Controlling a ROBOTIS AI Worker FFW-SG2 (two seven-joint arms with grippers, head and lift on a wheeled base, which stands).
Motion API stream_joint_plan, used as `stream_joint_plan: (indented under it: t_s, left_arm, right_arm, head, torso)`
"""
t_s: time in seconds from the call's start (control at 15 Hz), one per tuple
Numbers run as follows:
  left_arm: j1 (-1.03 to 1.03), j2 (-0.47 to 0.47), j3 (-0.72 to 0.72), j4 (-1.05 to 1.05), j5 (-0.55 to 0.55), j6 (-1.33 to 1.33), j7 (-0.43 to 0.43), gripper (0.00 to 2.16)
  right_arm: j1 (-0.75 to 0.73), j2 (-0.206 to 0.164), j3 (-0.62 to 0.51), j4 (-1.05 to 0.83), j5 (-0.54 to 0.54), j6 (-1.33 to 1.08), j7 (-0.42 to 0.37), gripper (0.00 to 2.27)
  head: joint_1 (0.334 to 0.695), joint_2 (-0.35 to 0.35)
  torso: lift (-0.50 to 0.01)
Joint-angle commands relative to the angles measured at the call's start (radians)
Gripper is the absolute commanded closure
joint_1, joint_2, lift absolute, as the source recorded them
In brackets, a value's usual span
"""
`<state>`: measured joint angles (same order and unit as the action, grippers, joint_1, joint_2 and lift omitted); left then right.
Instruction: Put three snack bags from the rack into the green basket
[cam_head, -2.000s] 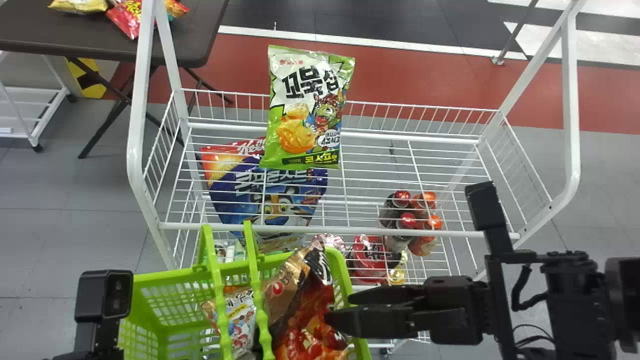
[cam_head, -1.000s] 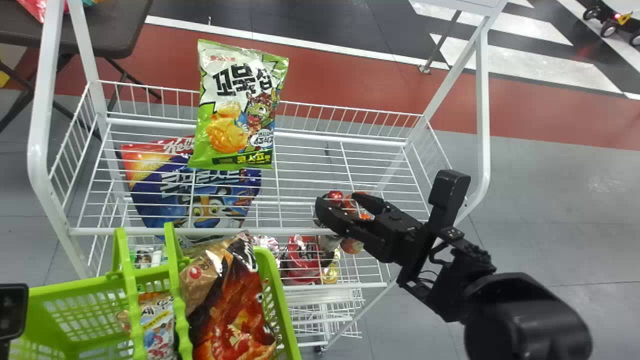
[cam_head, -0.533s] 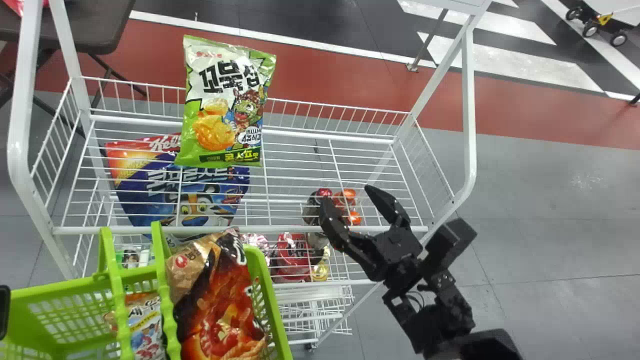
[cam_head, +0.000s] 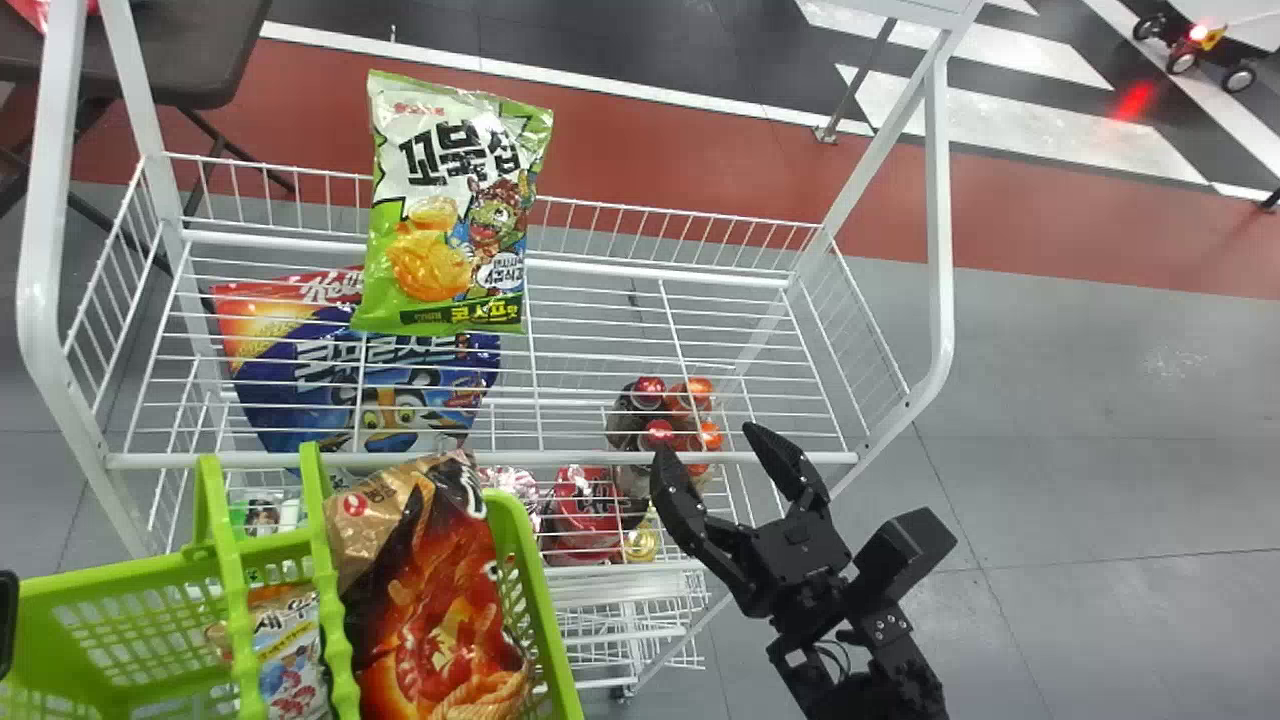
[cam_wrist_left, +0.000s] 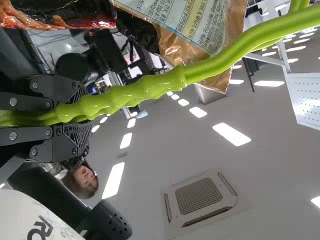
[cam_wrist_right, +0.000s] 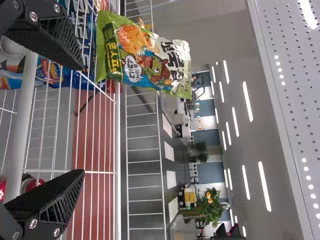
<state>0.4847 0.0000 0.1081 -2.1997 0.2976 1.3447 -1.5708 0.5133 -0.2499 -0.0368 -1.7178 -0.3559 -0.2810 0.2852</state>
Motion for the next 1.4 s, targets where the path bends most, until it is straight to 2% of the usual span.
stream_joint_plan:
  t_s: [0.0,1.33]
  left_arm:
    - [0.0,-0.003,0.001,0.0,0.0,-0.005,-0.002,2.15]
    - [0.003,-0.003,0.004,0.005,0.023,-0.02,-0.01,2.15]
  right_arm:
    - [0.004,0.001,-0.002,0.001,0.0,-0.002,0.0,0.08]
    - [0.014,0.0,-0.017,-0.016,-0.023,0.001,0.002,0.08]
  head:
    - [0.695,-0.35]
    - [0.695,-0.35]
  torso:
    - [0.0]
    - [0.0]
